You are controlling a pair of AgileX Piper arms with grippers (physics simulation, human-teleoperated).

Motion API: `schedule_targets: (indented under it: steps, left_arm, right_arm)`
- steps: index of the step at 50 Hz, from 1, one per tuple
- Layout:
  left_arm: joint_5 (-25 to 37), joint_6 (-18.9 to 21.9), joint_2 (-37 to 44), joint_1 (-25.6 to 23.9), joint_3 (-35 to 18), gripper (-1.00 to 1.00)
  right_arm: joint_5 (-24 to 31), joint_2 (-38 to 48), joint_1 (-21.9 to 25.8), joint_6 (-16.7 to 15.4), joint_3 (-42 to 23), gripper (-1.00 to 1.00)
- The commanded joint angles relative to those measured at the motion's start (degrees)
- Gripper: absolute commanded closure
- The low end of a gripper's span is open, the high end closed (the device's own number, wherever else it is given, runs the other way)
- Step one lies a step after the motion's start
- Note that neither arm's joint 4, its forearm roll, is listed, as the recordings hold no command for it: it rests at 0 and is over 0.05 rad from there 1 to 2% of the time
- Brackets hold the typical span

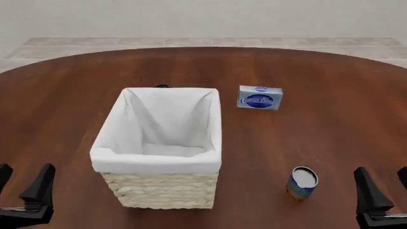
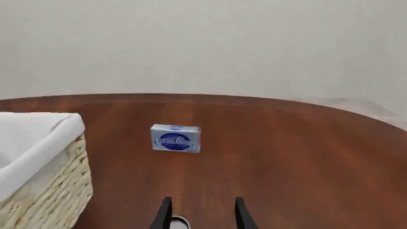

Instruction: Pick up the alphabet soup and put it in the basket.

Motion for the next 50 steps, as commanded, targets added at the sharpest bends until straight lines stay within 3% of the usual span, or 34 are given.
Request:
schedule_targets:
  steps: [1, 22, 50]
  left_arm:
    - [3.65, 0.07, -6.48, -0.77, 0.34, -1.00]
    - [3.58, 0.20, -6.13, -0.95, 0.59, -1.00]
    - [2.00, 0.26, -3.99, -1.26, 0.66, -1.00]
  right_arm:
    - [-0.21, -0.23, 0.31, -0.09, 0.35, -1.00]
    - [-1.77, 1.62, 0.87, -0.60, 0.12, -1.00]
    - [-1.65, 16.37, 5.59, -3.43, -12.06, -1.00]
